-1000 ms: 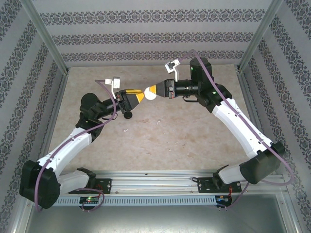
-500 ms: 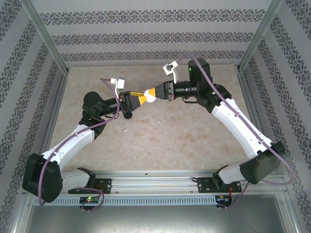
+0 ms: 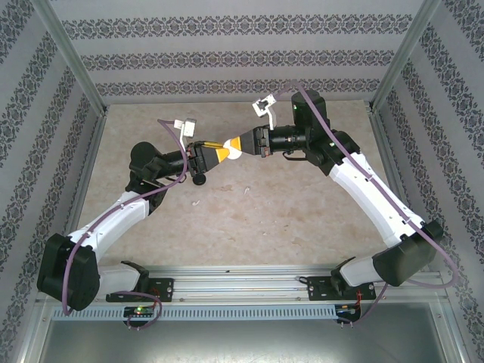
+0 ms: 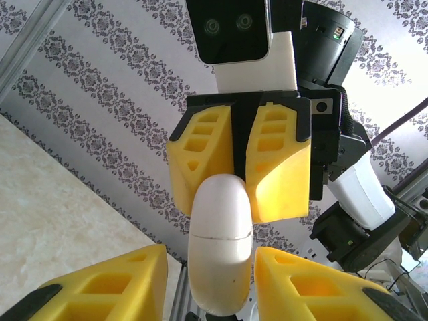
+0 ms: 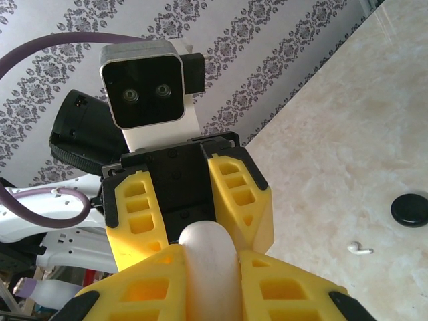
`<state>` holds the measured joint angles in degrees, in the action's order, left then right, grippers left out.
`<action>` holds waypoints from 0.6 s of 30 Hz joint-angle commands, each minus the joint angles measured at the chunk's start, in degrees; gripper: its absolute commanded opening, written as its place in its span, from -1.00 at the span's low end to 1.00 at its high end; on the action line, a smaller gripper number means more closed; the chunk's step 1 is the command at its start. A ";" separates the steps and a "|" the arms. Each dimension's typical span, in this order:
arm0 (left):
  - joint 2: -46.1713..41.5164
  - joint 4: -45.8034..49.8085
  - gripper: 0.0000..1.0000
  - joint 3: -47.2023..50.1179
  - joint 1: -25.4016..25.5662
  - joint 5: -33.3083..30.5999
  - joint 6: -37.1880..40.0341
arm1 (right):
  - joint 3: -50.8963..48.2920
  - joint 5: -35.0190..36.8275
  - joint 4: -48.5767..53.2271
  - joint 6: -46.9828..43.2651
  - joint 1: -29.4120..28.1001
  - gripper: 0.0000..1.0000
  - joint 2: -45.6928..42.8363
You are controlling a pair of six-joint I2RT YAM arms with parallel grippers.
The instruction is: Insert wireless bluetooth earbuds into charging case
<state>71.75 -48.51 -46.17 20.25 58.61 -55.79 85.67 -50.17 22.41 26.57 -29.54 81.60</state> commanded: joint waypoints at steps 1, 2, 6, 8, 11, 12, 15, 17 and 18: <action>0.97 -1.91 -0.29 -2.47 0.56 2.19 -0.37 | 1.87 -0.19 -0.06 -1.09 -0.69 -0.71 0.51; 1.11 -1.94 -0.32 -2.58 0.58 2.29 -0.37 | 1.89 -0.14 -0.01 -1.04 -0.69 -0.71 0.57; 1.81 -1.74 -0.37 -2.89 0.67 2.73 -0.35 | 1.70 0.05 0.08 -1.07 -0.61 -0.71 0.56; 1.80 -1.59 -0.33 -2.84 0.68 2.74 -0.28 | 1.70 0.21 0.17 -1.07 -0.50 -0.71 0.54; 1.52 -0.64 -0.25 -2.77 0.67 2.74 0.28 | 1.70 0.49 0.11 -0.96 -0.34 -0.71 0.57; 1.40 -0.31 -0.23 -2.63 0.63 2.72 0.55 | 1.70 0.58 0.17 -0.90 -0.28 -0.72 0.57; 1.13 0.74 -0.21 -2.65 0.75 2.87 1.16 | 1.87 0.56 0.09 -0.83 -0.26 -0.72 0.75; 1.16 1.15 -0.22 -2.71 0.79 3.00 1.39 | 1.87 0.48 0.01 -0.76 -0.30 -0.72 0.96; 1.28 1.24 -0.22 -2.81 0.76 3.00 1.43 | 1.87 0.49 -0.02 -0.69 -0.26 -0.72 0.99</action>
<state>73.41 -47.31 -47.40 20.36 60.01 -55.75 85.67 -49.91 22.59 26.59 -29.52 82.04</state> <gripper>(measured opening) 0.390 0.189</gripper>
